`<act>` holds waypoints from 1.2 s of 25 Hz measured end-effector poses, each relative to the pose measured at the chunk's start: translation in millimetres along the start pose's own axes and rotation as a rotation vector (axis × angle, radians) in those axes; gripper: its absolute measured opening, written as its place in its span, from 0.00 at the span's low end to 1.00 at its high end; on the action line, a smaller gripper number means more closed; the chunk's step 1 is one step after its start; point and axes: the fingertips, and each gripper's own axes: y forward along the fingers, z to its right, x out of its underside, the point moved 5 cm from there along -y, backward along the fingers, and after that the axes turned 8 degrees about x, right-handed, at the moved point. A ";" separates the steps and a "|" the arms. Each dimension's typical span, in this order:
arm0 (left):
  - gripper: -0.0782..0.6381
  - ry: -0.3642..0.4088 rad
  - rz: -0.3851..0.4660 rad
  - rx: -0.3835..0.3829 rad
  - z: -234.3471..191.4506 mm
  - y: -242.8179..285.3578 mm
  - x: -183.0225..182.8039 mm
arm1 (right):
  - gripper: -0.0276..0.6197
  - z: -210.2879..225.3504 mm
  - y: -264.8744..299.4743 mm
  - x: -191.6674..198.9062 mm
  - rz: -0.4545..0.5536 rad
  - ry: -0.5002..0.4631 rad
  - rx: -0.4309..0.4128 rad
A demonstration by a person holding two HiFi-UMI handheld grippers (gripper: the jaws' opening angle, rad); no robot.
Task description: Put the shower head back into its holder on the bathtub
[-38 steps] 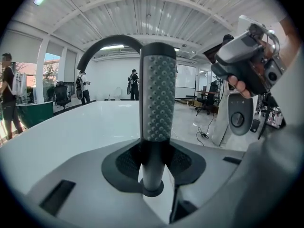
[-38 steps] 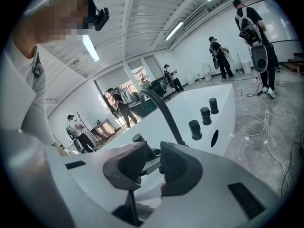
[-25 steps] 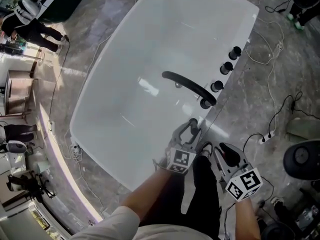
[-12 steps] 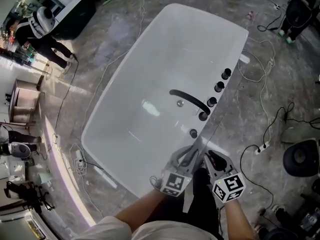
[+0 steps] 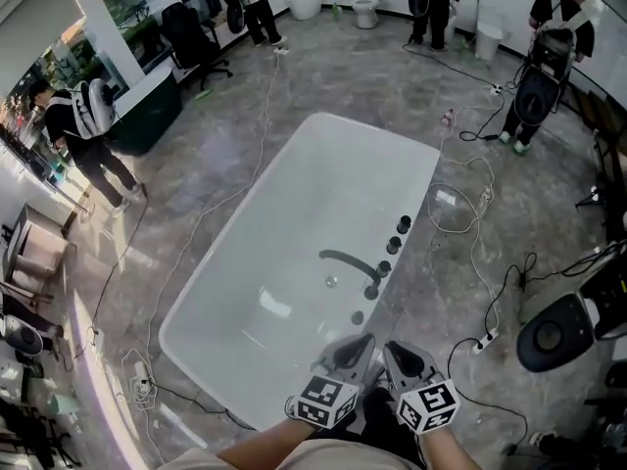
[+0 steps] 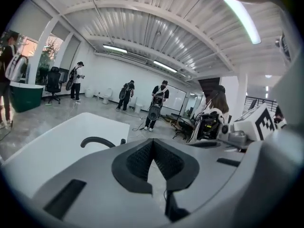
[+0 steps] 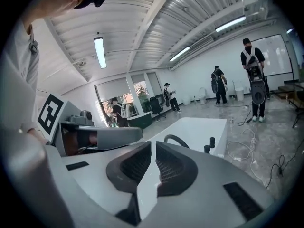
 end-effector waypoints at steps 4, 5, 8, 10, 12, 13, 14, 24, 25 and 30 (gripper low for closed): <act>0.12 0.010 0.072 0.031 26.8 -27.6 -36.9 | 0.08 -28.3 -24.3 -37.6 0.099 -0.001 0.020; 0.12 0.029 0.086 0.042 31.8 -31.0 -42.8 | 0.07 -33.0 -29.2 -44.7 0.122 -0.004 0.023; 0.12 0.082 0.106 0.059 39.3 -37.5 -55.8 | 0.07 -44.3 -39.9 -59.9 0.169 -0.030 0.029; 0.12 0.099 0.123 0.060 42.4 -41.3 -62.3 | 0.06 -49.6 -45.0 -67.0 0.190 -0.060 0.033; 0.12 0.120 0.139 0.062 47.1 -45.0 -66.9 | 0.06 -53.1 -49.0 -71.8 0.205 -0.079 0.037; 0.12 0.131 0.145 0.063 49.5 -47.3 -68.0 | 0.06 -55.0 -50.6 -73.0 0.210 -0.087 0.040; 0.12 0.138 0.149 0.062 51.3 -49.7 -68.3 | 0.06 -57.0 -52.0 -73.3 0.211 -0.094 0.042; 0.12 0.114 0.132 0.082 48.7 -42.2 -67.7 | 0.06 -48.0 -46.3 -74.2 0.190 -0.101 0.086; 0.12 0.114 0.129 0.083 48.9 -40.4 -66.2 | 0.06 -46.8 -46.7 -72.7 0.191 -0.100 0.088; 0.12 0.121 0.132 0.090 49.7 -35.2 -60.8 | 0.06 -42.1 -49.5 -64.4 0.197 -0.093 0.101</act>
